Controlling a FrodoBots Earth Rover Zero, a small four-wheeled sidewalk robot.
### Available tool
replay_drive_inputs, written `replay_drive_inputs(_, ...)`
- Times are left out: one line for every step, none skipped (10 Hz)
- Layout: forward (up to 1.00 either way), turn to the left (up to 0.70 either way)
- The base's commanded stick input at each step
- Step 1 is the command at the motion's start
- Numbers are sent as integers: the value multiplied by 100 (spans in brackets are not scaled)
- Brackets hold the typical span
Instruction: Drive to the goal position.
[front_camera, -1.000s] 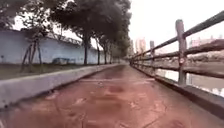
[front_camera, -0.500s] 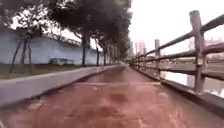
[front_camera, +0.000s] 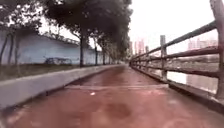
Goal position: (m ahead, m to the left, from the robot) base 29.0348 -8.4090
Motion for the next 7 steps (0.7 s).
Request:
replay_drive_inputs(100,0)
replay_drive_inputs(100,0)
replay_drive_inputs(100,0)
replay_drive_inputs(100,0)
replay_drive_inputs(100,0)
replay_drive_inputs(100,0)
replay_drive_inputs(100,-1)
